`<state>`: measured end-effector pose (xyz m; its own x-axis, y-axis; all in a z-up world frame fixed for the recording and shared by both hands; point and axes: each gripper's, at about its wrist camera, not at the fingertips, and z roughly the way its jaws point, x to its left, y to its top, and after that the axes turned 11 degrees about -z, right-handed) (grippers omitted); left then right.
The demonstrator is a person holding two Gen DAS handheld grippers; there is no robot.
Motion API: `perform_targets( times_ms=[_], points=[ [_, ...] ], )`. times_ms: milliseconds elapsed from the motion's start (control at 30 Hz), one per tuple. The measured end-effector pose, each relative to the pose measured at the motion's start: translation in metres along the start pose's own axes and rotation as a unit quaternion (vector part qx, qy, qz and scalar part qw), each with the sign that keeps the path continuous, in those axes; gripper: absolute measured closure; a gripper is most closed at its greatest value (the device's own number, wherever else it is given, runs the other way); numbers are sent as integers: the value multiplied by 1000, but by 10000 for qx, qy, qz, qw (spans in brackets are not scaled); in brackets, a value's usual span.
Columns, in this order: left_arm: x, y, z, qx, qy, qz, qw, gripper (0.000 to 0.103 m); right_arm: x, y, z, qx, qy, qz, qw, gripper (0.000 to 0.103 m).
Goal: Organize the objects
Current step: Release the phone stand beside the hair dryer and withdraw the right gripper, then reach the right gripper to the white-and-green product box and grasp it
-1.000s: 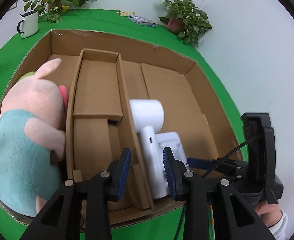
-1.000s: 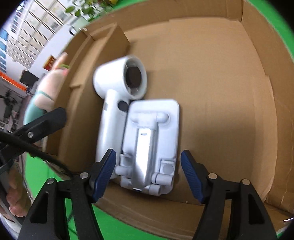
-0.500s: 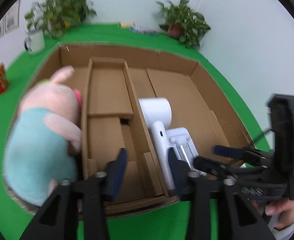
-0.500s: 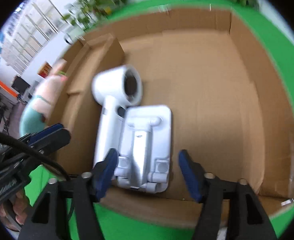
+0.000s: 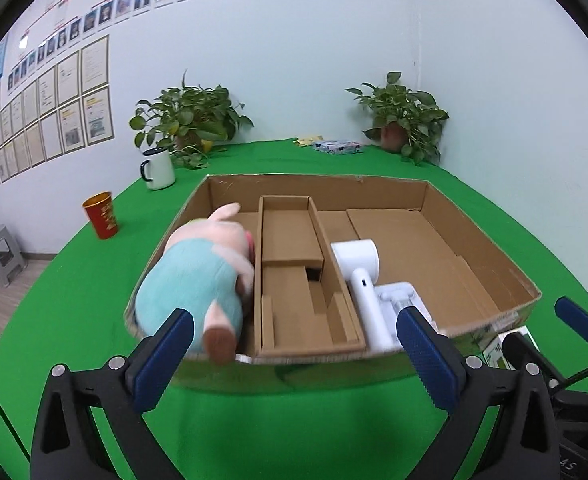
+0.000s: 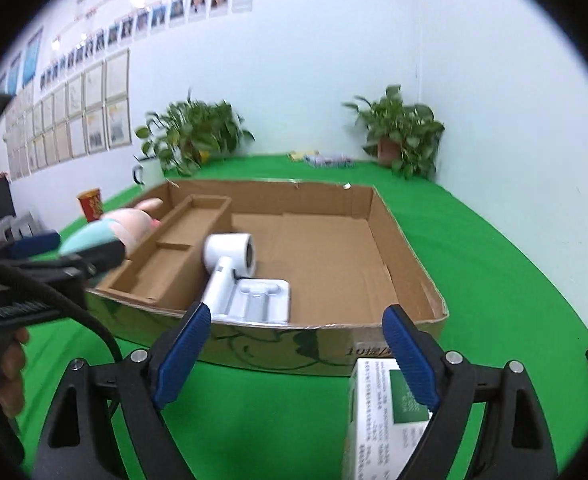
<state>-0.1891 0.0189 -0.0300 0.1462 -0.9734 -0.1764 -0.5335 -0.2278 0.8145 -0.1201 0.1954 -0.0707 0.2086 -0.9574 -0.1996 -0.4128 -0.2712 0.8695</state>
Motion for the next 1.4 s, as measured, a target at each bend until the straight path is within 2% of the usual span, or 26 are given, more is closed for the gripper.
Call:
perform_targets(
  times_ms=[267,300,333,367,400,433,467,500,533,567,600,633,667,700,733,767,867,967,1133,1267,1300,1333,1367,1400],
  points=[
    [-5,-35,-27,-44,114,222,9997,1,-1,-13,-20,-252,55,47,9997,18],
    [-5,-38,-28,-46,132,194,9997,1,-2,-16,-24,-305,45,111,9995,24],
    [-5,-39,-29,-38,131,171,9998,5,-2,-18,-27,-332,29,134,9994,41],
    [-4,-42,-30,-18,108,136,9998,20,-2,-20,-29,-309,15,129,9994,51],
    [-3,-43,-29,31,77,122,9999,35,-2,-21,-30,-264,8,110,9996,71],
    [-3,-44,-27,158,-7,137,9998,79,-2,-21,-31,-265,8,85,9996,79],
    [-4,-47,-22,448,-127,201,9987,102,-2,-23,-35,-323,-24,49,9995,79],
    [-5,-48,-20,538,-136,217,9982,100,-2,-23,-40,-439,-122,0,9990,79],
    [-5,-51,-21,501,-129,245,9984,100,-3,-23,-43,-513,-155,-28,9986,73],
    [-6,-52,-26,327,-80,279,9990,98,-2,-23,-45,-553,-173,-48,9983,61],
    [-6,-52,-29,226,-29,273,9994,90,-4,-24,-49,-589,-186,-28,9981,24],
    [-5,-51,-31,164,20,235,9996,55,-5,-25,-50,-630,-178,-4,9979,2],
    [-3,-51,-33,132,12,154,9998,8,-7,-26,-51,-668,-162,23,9976,1],
    [1,-49,-36,23,-69,12,10000,0,-9,-28,-51,-630,-110,58,9979,1],
    [5,-49,-42,-141,-189,-144,9996,1,-10,-31,-49,-520,-11,87,9986,1],
    [8,-48,-44,-137,-254,-220,9993,1,-12,-32,-47,-406,69,106,9991,1],
    [11,-48,-40,115,-216,-208,9995,1,-18,-44,-36,26,108,162,9998,1],
    [14,-51,-39,173,-218,-179,9995,1,-23,-57,-31,372,-51,147,9992,1],
    [14,-58,-31,354,-308,-182,9987,1,-41,-77,-18,1023,-53,307,9943,1],
    [11,-64,-23,531,-377,-120,9978,1,-44,-86,-8,1367,215,357,9897,2],
    [10,-65,-22,551,-401,-105,9976,1,-44,-89,-3,1494,295,413,9875,5],
    [10,-66,-22,565,-423,-88,9975,1,-43,-91,0,1589,308,443,9858,15],
    [9,-67,-21,586,-451,-60,9972,1,-43,-93,2,1685,318,465,9841,31],
    [9,-68,-21,604,-474,-36,9970,1,-41,-94,5,1806,295,463,9820,37]
  ],
)
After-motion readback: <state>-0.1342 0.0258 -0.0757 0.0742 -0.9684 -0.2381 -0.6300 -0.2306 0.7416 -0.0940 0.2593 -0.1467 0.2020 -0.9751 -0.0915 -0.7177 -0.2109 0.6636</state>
